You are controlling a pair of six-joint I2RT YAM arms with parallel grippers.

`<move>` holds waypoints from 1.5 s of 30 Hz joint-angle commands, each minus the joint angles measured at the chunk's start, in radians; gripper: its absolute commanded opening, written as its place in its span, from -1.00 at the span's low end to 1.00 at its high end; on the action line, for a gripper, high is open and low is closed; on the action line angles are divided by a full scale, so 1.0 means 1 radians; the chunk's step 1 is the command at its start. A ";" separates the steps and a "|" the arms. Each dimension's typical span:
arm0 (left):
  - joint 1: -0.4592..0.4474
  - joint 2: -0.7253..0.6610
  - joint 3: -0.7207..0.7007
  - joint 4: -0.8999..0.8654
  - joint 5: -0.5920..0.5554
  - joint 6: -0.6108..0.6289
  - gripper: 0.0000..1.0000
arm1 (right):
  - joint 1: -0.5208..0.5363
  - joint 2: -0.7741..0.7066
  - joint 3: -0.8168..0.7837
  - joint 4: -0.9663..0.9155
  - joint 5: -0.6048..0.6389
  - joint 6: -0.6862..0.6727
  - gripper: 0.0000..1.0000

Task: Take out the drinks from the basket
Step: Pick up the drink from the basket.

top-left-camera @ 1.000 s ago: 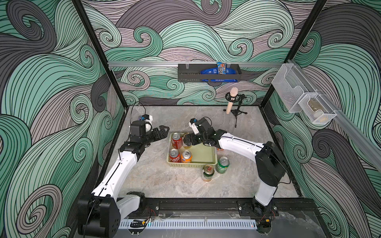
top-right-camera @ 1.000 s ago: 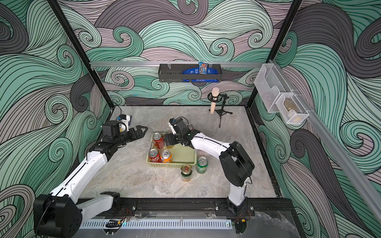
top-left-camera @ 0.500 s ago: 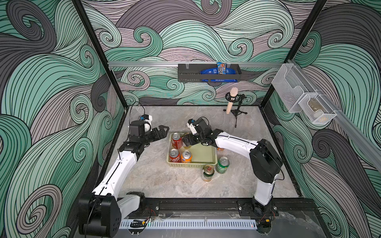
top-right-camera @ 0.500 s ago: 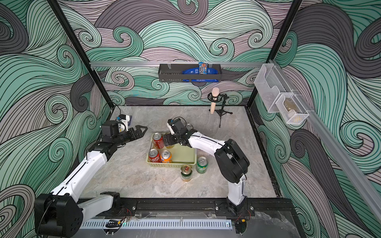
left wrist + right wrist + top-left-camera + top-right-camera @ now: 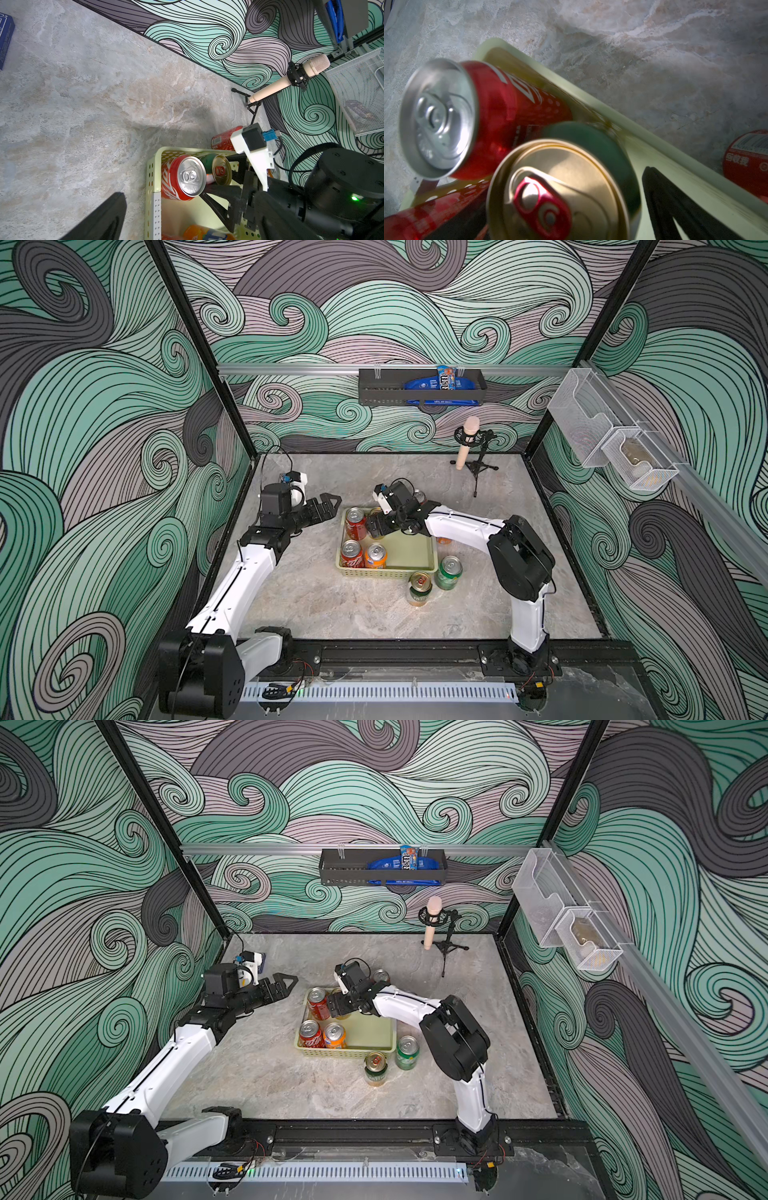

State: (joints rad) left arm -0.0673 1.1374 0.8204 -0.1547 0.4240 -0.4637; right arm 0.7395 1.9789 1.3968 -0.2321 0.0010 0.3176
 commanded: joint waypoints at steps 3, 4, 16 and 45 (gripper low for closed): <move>0.008 0.006 -0.004 0.024 0.021 -0.003 0.97 | 0.009 0.008 0.018 -0.004 0.031 -0.023 0.75; 0.008 0.005 -0.004 0.027 0.021 -0.004 0.97 | 0.009 0.007 0.015 -0.004 0.031 -0.023 0.73; 0.008 -0.003 -0.013 0.054 0.067 -0.010 0.97 | 0.017 -0.079 -0.018 -0.002 0.054 -0.029 0.35; 0.003 -0.054 -0.086 0.255 0.328 -0.080 0.97 | 0.017 -0.292 -0.060 -0.012 0.126 -0.028 0.19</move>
State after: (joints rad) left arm -0.0677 1.0901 0.7319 0.0380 0.6754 -0.5251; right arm 0.7525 1.7435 1.3205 -0.2893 0.1020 0.2939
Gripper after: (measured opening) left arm 0.987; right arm 0.697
